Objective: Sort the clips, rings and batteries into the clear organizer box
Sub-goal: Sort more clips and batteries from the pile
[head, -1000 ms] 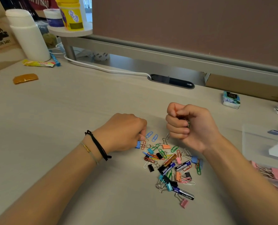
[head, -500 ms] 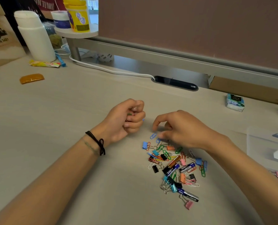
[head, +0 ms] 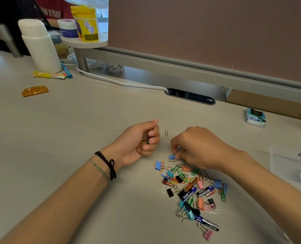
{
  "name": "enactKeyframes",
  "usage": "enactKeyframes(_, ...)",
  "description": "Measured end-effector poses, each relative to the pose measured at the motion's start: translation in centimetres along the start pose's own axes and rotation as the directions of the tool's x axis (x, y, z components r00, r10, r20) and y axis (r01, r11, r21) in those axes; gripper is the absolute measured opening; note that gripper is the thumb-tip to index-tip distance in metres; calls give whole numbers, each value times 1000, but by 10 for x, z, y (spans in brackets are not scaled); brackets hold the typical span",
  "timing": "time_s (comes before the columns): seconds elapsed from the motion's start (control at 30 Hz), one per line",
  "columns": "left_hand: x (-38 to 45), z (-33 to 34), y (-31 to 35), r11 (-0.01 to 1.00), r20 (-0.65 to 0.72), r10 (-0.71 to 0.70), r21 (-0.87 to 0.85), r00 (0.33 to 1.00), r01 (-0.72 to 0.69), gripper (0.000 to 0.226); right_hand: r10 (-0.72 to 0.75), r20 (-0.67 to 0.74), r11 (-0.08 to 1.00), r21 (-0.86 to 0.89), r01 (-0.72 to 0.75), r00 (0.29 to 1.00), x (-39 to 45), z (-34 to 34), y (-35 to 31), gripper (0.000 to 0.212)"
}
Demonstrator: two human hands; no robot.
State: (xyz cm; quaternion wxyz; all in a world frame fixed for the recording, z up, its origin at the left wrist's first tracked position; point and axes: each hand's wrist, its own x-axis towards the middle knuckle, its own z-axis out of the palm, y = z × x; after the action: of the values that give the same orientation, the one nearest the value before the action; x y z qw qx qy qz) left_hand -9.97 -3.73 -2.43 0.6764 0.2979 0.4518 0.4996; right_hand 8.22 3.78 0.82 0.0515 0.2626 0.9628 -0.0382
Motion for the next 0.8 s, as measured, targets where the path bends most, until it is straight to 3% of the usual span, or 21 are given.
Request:
enactKeyframes(0.17, 0, 3, 0, 974, -141, 30, 229, 989, 3, 42, -7, -52, 1000, -11, 6, 999, -2, 2, 1, 16)
enactKeyframes(0.33, 0, 5, -1, 959, -205, 35, 282, 978, 25, 40, -15, -68, 1000, -14, 14, 998, -7, 2, -3, 28)
enactKeyframes(0.57, -2, 4, 1, 954, -314, 78, 299, 946, 20, 38, -117, -18, 951, -291, 107, 993, -11, 4, -14, 7)
enactKeyframes(0.8, 1, -8, 6, 940, -398, 170, 339, 901, -28, 32, -185, 15, 896, -408, 176, 983, -5, 0, -24, 18)
